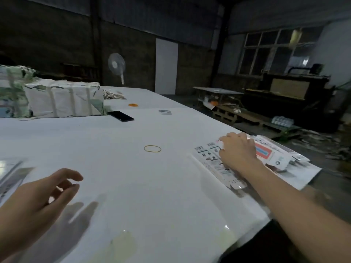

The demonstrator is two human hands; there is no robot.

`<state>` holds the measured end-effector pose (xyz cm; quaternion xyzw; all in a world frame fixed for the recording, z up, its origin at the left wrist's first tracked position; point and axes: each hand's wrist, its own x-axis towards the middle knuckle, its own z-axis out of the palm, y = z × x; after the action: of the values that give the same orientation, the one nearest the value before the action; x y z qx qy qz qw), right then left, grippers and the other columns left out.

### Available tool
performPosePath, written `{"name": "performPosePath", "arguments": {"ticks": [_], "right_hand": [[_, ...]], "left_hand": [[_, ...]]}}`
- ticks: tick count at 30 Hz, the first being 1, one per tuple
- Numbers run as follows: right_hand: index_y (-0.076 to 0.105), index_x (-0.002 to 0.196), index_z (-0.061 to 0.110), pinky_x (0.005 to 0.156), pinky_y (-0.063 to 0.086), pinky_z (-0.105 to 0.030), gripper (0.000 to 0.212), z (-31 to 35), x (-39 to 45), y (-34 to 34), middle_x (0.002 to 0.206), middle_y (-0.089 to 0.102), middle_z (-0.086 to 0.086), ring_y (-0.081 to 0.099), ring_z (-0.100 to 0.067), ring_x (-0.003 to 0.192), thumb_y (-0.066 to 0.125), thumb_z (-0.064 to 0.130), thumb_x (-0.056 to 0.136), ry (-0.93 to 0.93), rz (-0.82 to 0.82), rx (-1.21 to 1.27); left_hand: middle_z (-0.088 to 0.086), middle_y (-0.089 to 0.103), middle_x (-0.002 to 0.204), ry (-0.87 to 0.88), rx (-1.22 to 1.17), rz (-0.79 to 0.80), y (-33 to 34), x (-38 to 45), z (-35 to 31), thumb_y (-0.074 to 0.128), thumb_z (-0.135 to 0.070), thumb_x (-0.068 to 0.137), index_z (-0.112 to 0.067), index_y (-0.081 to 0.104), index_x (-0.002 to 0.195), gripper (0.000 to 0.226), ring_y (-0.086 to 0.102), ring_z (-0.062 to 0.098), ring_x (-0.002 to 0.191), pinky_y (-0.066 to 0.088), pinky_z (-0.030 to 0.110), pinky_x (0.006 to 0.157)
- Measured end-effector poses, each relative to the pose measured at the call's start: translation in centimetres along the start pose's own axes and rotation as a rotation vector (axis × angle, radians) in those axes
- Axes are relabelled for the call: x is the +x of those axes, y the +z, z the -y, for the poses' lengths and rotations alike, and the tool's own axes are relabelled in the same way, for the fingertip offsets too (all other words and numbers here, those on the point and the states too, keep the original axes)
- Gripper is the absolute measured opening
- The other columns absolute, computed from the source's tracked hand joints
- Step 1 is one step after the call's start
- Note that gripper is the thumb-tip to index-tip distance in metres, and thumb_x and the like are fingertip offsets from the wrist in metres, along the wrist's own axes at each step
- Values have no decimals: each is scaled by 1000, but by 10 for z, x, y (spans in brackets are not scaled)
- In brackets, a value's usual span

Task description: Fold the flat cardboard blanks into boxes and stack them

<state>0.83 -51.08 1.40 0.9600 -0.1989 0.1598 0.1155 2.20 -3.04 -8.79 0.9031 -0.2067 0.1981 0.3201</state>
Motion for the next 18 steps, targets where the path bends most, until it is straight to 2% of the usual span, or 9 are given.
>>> {"name": "performPosePath", "arguments": {"ticks": [4, 6, 8, 9, 11, 13, 18], "right_hand": [[59, 129, 31, 100, 38, -41, 37, 62, -19, -24, 136, 55, 4, 43, -25, 125, 50, 35, 93, -183, -71, 305], [62, 125, 31, 97, 38, -38, 34, 103, -37, -35, 133, 57, 5, 44, -23, 124, 51, 36, 93, -280, -38, 472], [63, 123, 31, 90, 37, -34, 32, 145, -54, -44, 129, 59, 6, 45, -20, 122, 52, 37, 93, -372, 9, 629], [64, 121, 31, 87, 36, -34, 32, 165, -63, -47, 127, 60, 7, 46, -19, 121, 52, 37, 93, -411, 37, 709], [66, 117, 31, 84, 39, -33, 29, 204, -79, -54, 121, 63, 9, 50, -16, 117, 54, 37, 91, -479, 95, 864], [68, 113, 32, 84, 43, -32, 28, 240, -90, -63, 116, 66, 10, 56, -14, 111, 56, 37, 89, -526, 141, 987], [69, 108, 30, 93, 48, -35, 21, 301, -117, -58, 105, 67, 12, 58, -10, 102, 58, 31, 90, -534, 139, 1202]], "left_hand": [[-31, 63, 111, -8, 12, -10, -3, -2, -11, 49, -69, 91, -54, 59, 114, 29, 62, -10, 94, 61, 34, 69], [-29, 64, 104, -43, 37, -18, -7, 0, -29, 61, -54, 91, -58, 58, 104, 14, 64, -6, 83, 57, 28, 64], [-27, 67, 89, -92, 31, -59, -14, 4, -43, 62, -36, 91, -54, 59, 96, 18, 64, -1, 68, 52, 26, 54], [-25, 68, 83, -93, 43, -46, -19, 5, -50, 59, -32, 94, -50, 61, 94, 18, 64, 0, 65, 51, 28, 54], [-17, 69, 74, -99, 59, -18, -28, 7, -61, 62, -23, 93, -44, 62, 84, 22, 64, 3, 66, 51, 33, 59], [-13, 67, 72, -142, 88, 35, -35, 8, -67, 64, -18, 93, -43, 57, 83, 28, 63, 6, 67, 53, 37, 66], [-15, 59, 90, -249, 295, 77, -44, 9, -60, 53, -27, 95, -38, 50, 97, 11, 56, 13, 92, 49, 33, 75]]}}
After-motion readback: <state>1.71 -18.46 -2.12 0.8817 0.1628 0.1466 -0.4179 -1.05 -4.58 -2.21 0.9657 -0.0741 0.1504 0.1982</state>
